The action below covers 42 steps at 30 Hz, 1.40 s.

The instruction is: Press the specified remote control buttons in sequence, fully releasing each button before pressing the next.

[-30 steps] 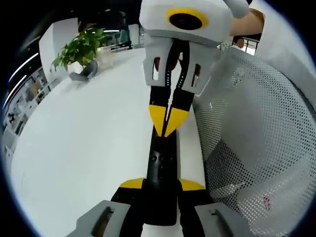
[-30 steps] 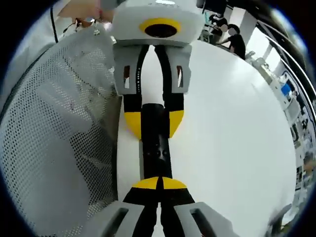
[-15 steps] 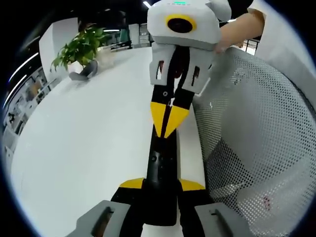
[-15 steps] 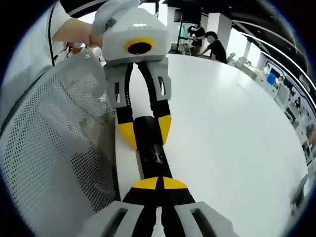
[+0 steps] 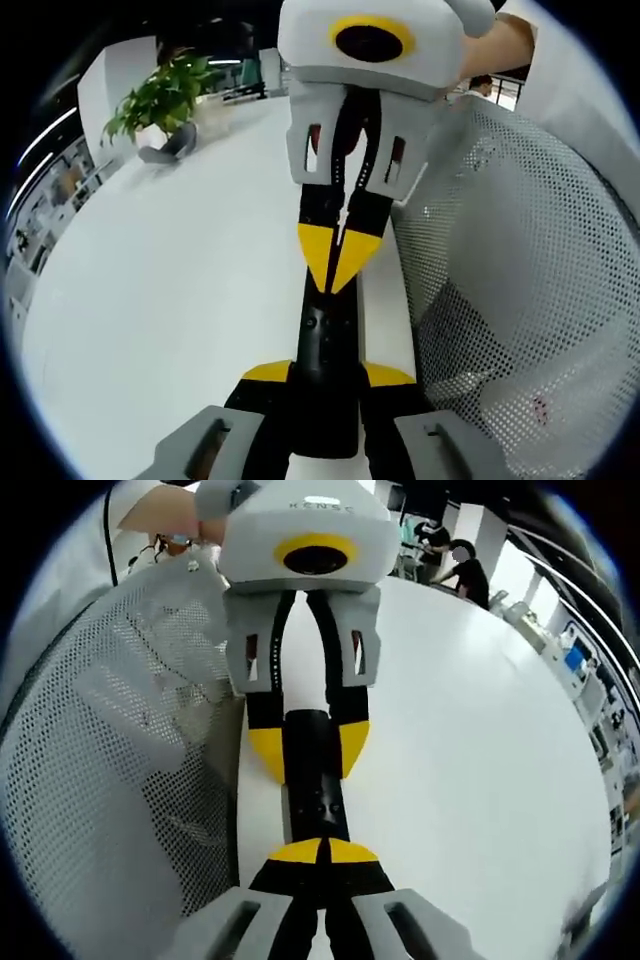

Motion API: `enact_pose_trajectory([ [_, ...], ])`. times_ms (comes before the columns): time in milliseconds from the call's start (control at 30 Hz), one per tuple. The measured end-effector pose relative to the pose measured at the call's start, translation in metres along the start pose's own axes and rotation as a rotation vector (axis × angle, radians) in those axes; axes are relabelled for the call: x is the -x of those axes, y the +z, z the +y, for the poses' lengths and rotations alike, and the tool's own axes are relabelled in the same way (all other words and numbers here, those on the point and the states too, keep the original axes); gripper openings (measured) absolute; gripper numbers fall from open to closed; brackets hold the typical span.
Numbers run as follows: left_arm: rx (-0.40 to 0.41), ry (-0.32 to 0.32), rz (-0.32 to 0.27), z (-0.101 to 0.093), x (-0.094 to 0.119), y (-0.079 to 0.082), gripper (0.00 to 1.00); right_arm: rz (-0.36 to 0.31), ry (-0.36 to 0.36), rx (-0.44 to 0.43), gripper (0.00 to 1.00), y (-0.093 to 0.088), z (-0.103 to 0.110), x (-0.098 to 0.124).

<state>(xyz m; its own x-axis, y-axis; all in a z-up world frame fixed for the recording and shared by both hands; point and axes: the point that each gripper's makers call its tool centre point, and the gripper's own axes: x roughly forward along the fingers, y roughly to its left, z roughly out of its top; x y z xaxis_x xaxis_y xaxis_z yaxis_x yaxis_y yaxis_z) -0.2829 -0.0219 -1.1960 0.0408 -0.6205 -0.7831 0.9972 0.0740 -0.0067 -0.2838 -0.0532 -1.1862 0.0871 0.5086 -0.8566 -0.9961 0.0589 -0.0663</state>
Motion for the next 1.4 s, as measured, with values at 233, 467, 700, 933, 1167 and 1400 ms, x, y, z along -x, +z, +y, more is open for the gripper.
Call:
enact_pose_trajectory([
  [233,-0.001,0.001,0.008,0.0,0.0,0.0,0.24,0.022,-0.031,-0.067,0.0,0.0,-0.002,0.0],
  [467,0.004,0.005,0.013,0.0,0.0,0.001,0.24,-0.123,-0.007,-0.102,0.0,-0.002,0.0,0.005],
  [700,0.004,0.005,0.018,0.0,-0.001,0.001,0.24,-0.063,0.002,-0.034,0.0,0.007,0.001,0.0],
  [933,0.007,0.006,0.011,-0.001,-0.001,0.001,0.24,-0.027,0.014,-0.038,0.0,0.007,0.002,-0.002],
  [1167,0.013,0.008,0.019,-0.001,-0.002,0.001,0.24,-0.024,-0.026,-0.1,0.0,0.007,0.0,-0.003],
  [1400,0.013,0.007,0.015,-0.001,-0.002,0.001,0.24,-0.049,-0.039,-0.141,0.0,0.007,0.0,-0.001],
])
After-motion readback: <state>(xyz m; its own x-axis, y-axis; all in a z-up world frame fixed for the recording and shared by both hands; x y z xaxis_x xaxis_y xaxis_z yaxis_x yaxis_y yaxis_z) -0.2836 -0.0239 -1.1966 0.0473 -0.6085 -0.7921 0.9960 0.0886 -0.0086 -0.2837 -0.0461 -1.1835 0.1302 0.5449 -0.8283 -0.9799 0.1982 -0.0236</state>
